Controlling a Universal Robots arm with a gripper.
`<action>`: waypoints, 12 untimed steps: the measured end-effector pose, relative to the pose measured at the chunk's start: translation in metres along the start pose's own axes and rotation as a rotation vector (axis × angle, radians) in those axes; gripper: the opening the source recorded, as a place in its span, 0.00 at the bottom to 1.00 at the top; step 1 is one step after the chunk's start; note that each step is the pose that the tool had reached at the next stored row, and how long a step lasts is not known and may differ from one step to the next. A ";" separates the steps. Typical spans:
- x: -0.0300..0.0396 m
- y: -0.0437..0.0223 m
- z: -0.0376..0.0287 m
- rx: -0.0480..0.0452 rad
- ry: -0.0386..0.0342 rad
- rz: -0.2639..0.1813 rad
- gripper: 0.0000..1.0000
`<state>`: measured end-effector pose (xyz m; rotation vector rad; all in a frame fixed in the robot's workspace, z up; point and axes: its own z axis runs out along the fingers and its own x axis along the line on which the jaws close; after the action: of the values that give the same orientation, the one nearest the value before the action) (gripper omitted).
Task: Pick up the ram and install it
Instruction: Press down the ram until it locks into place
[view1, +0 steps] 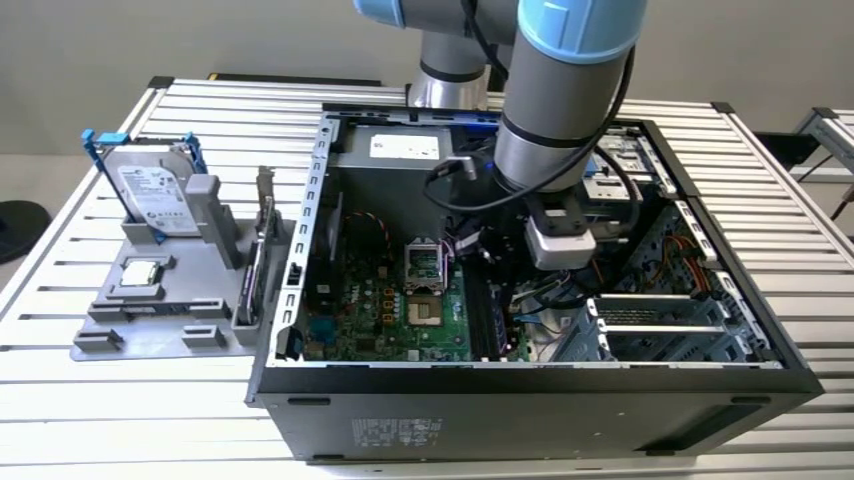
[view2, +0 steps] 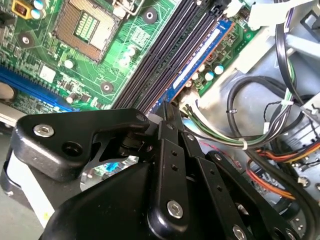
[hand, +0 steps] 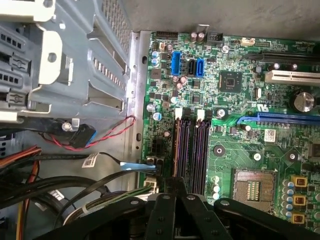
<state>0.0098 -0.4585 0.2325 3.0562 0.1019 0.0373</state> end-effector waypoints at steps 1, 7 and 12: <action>0.0000 0.0000 0.0000 0.0002 0.0007 -0.009 0.00; 0.0000 0.0000 -0.0001 0.0009 0.0037 -0.044 0.00; 0.0000 0.0000 -0.0002 0.0016 0.0065 -0.077 0.00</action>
<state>0.0098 -0.4585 0.2327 3.0508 0.2201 0.0421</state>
